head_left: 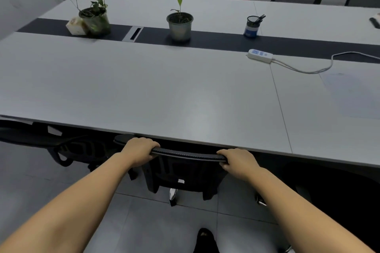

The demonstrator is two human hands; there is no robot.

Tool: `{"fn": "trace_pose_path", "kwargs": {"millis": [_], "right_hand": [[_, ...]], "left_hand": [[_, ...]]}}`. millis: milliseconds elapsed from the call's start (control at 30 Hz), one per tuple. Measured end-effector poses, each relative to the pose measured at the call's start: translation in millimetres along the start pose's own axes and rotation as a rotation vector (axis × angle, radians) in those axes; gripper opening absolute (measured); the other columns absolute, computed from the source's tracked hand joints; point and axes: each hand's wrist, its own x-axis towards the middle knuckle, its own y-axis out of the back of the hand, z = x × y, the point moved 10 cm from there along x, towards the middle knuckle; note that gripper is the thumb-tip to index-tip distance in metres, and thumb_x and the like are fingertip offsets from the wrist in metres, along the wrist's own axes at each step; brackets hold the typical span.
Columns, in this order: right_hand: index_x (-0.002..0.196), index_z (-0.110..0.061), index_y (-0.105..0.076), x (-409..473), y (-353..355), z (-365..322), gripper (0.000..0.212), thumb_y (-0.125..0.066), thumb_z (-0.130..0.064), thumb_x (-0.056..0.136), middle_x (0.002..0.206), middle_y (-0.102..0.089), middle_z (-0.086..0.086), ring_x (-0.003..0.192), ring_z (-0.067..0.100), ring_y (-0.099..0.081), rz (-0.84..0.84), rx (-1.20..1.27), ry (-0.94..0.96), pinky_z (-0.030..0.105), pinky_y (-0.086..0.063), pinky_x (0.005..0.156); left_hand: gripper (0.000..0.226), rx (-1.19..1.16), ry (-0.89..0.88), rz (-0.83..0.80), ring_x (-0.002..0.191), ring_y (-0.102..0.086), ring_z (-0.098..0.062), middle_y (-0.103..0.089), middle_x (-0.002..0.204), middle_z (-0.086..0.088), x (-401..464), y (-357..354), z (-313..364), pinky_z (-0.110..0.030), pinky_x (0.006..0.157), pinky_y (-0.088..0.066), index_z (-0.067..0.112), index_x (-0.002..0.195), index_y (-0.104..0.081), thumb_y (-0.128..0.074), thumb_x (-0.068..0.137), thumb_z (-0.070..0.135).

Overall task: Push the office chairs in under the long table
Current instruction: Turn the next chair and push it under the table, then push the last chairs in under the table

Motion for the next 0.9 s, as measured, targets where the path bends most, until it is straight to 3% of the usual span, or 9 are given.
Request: {"fn": "trace_pose_path", "kwargs": {"millis": [100,233,367,500,600,700,800,900], "right_hand": [[0.138,-0.027,-0.035,-24.4,11.8,-4.5,0.053,-0.051,-0.039,0.088,0.133,-0.054,0.000,0.119,0.021,-0.049,0.014,0.088,-0.024,0.035,-0.041,0.096],[0.139,-0.032,-0.031,-82.7,34.0,-8.2,0.059,-0.056,-0.042,0.086,0.142,-0.044,-0.008,0.129,0.012,-0.040,0.183,0.428,-0.119,0.031,-0.037,0.103],[0.134,-0.036,-0.038,-167.0,35.5,-21.0,0.056,-0.063,-0.030,0.084,0.131,-0.053,-0.010,0.121,0.003,-0.047,0.369,0.789,-0.221,0.028,-0.038,0.101],[0.119,-0.048,-0.046,-254.8,9.8,-47.8,0.050,-0.066,-0.021,0.082,0.120,-0.058,-0.018,0.110,-0.007,-0.053,0.512,1.062,-0.329,0.028,-0.041,0.100],[0.118,-0.044,-0.050,-307.5,-14.6,-65.0,0.050,-0.066,-0.015,0.081,0.115,-0.061,-0.016,0.105,-0.011,-0.053,0.609,1.182,-0.418,0.024,-0.041,0.094],[0.116,-0.042,-0.052,-354.8,-34.0,-68.6,0.050,-0.064,-0.008,0.081,0.111,-0.066,-0.014,0.104,-0.008,-0.056,0.737,1.236,-0.506,0.021,-0.049,0.089],[0.112,-0.040,-0.055,-400.3,-44.0,-66.5,0.048,-0.063,-0.005,0.081,0.115,-0.060,-0.028,0.102,-0.005,-0.059,0.865,1.243,-0.572,0.008,-0.046,0.086],[0.110,-0.042,-0.057,-439.8,-54.1,-61.0,0.041,-0.063,-0.021,0.075,0.114,-0.060,-0.028,0.100,-0.004,-0.061,0.957,1.264,-0.619,0.003,-0.046,0.079]], "left_hand": [[0.056,0.007,-0.018,-0.109,0.119,-0.051,-0.022,-0.056,0.130,-0.003,-14.1,2.8,4.2,-0.035,0.093,-0.043,0.027,0.138,-0.036,-0.052,0.087,0.043],[0.060,-0.258,-0.052,0.082,0.126,-0.046,-0.013,-0.052,0.136,0.006,-63.4,42.5,18.1,-0.031,0.100,-0.041,0.031,0.139,-0.034,-0.053,0.085,0.049],[0.058,-0.654,-0.122,0.265,0.115,-0.051,0.005,-0.056,0.114,0.033,-147.8,66.9,38.7,-0.023,0.098,-0.043,0.047,0.127,-0.043,-0.041,0.071,0.063],[0.040,-0.922,-0.145,0.386,0.105,-0.056,0.011,-0.058,0.113,0.037,-225.6,60.5,55.8,-0.004,0.088,-0.041,0.058,0.116,-0.047,-0.061,0.081,0.045],[0.041,-1.108,-0.136,0.440,0.100,-0.059,0.009,-0.064,0.105,0.033,-266.5,47.8,69.1,0.000,0.082,-0.042,0.054,0.110,-0.053,-0.062,0.076,0.034],[0.043,-1.230,-0.155,0.455,0.100,-0.062,0.004,-0.067,0.106,0.022,-285.9,33.8,90.4,-0.003,0.082,-0.045,0.049,0.109,-0.058,-0.058,0.066,0.047],[0.045,-1.258,-0.217,0.416,0.101,-0.063,0.001,-0.068,0.108,0.018,-293.2,26.1,123.8,-0.005,0.084,-0.046,0.052,0.109,-0.058,-0.057,0.064,0.047],[0.047,-1.239,-0.305,0.374,0.103,-0.063,-0.003,-0.068,0.108,0.015,-299.4,25.6,158.8,-0.010,0.086,-0.048,0.048,0.113,-0.058,-0.057,0.066,0.045]]}}
